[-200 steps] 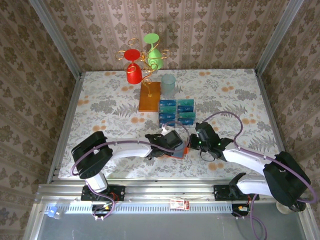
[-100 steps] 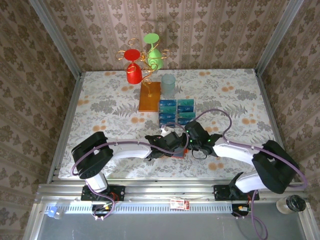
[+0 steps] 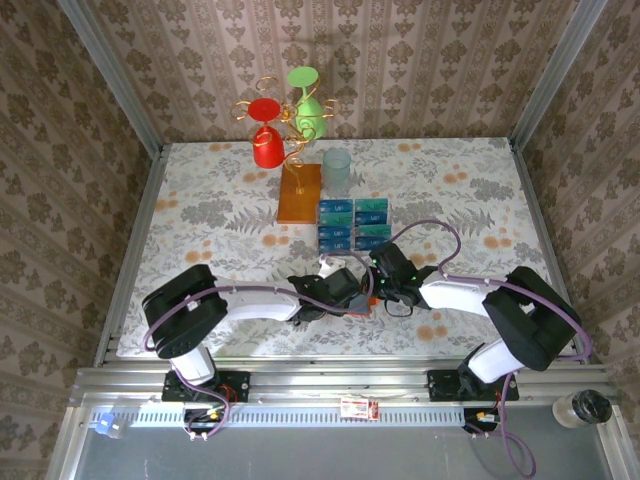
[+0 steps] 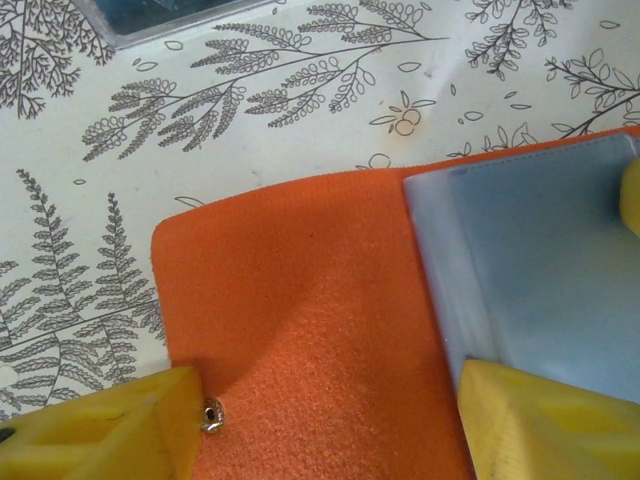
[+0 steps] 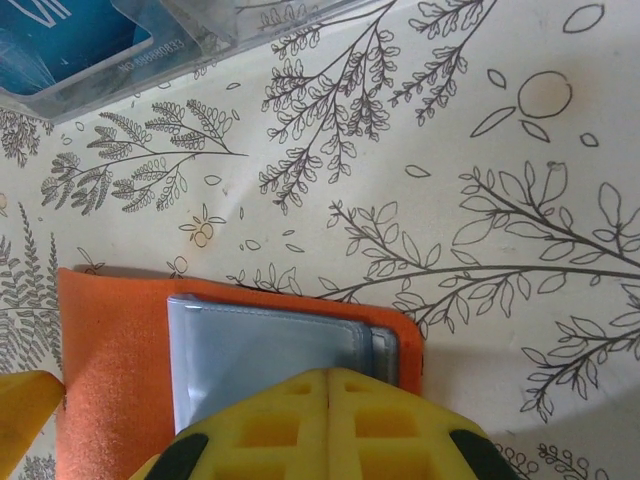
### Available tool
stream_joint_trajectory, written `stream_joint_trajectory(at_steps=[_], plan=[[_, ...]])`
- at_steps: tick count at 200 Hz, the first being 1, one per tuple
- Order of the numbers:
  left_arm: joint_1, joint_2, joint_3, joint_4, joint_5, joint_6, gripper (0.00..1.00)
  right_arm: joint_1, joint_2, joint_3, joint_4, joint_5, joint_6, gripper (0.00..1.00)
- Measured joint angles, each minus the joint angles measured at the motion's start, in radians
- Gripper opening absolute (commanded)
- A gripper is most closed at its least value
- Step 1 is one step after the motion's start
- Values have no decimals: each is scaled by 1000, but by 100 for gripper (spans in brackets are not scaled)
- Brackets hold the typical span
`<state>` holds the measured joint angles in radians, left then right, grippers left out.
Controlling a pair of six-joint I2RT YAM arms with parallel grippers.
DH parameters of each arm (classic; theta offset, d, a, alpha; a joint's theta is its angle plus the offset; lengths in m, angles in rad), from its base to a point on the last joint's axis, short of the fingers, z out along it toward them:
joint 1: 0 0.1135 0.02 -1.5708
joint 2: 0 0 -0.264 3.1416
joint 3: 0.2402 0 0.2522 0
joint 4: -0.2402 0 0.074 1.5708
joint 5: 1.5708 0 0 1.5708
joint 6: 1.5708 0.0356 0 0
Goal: Put the credit cards into the card holder
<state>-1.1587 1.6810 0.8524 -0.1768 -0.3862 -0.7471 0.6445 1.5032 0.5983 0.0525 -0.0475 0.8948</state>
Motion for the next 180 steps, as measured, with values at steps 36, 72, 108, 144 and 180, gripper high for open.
stream_joint_trajectory(at_steps=[36, 72, 108, 144, 180], plan=[[0, -13, -37, 53, 1, -10, 77, -8, 24, -1, 48, -40, -13, 0], [0, -32, -76, 106, 2, -18, 80, -12, 53, -3, 108, -83, -17, 0], [0, -68, -118, 155, 5, -21, 82, -12, 61, -5, 134, -104, -16, 0], [0, -93, -148, 210, 5, -21, 84, -12, 61, -8, 140, -108, -16, 0], [0, -93, -149, 235, 12, -18, 86, -12, 61, -17, 157, -114, -12, 0]])
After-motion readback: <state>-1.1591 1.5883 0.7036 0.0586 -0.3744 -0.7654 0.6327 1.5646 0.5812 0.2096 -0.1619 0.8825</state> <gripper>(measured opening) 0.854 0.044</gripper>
